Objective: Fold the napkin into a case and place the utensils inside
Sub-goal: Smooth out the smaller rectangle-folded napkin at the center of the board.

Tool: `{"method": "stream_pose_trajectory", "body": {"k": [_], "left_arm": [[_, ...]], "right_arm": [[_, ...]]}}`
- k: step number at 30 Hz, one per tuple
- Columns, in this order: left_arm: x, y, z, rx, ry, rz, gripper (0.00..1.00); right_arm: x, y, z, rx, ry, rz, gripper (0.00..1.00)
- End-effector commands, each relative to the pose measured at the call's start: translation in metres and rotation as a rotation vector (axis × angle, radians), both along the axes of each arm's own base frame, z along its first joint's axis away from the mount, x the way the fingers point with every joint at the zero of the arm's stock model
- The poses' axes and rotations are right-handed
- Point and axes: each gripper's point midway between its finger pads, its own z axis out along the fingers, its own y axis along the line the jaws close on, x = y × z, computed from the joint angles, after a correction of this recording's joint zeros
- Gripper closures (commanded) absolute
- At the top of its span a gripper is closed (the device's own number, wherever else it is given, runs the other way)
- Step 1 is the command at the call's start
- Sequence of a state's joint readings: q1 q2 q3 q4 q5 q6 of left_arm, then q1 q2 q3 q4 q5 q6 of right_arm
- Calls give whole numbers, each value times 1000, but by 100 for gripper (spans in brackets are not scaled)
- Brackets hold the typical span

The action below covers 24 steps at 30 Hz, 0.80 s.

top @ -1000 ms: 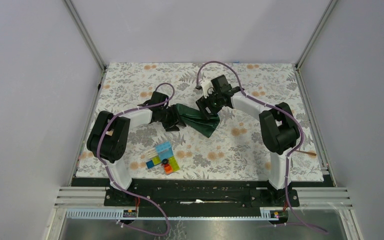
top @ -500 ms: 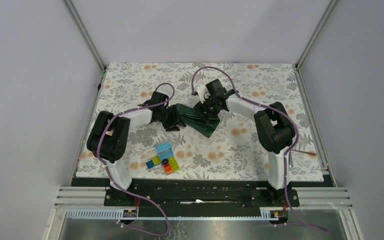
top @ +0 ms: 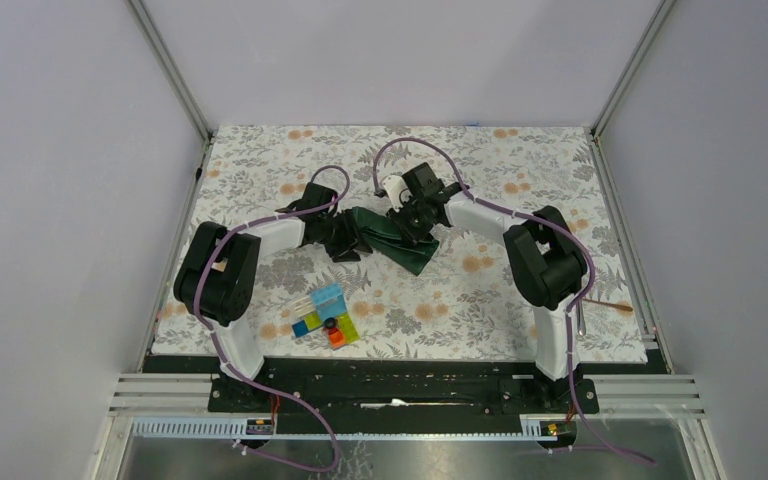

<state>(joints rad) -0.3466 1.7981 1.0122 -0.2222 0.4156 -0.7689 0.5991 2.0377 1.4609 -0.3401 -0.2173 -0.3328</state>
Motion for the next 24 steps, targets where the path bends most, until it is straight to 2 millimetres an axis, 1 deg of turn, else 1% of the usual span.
{"method": "stream_pose_trajectory", "body": {"k": [1,3,7,9,14,17,20,24], "left_arm": [[8,-7,9,-31,-41,-6,53],[7,-8,9,-34,-41,-6,53],[7,-10,9,-39,-40,-6,54],[7,-10,10,-45,-40,-6,54],[7,-10,3,-40,-31,-2,55],[6,-13,0,-47,-25,-6,57],[5,-17,-1,-49,-23,-12,60],[4,-19,-2,-44,-25,-17,61]], "right_arm": [[4,5,8,-12,-33,6,72],[3,7,10,-12,-37,9,76],[-1,12,12,3,-23,16,89],[-4,16,17,25,-7,16,92],[-10,20,36,69,8,-16,92],[-14,21,42,84,25,-27,92],[-18,23,40,91,51,-35,91],[-27,28,33,93,91,-54,90]]}}
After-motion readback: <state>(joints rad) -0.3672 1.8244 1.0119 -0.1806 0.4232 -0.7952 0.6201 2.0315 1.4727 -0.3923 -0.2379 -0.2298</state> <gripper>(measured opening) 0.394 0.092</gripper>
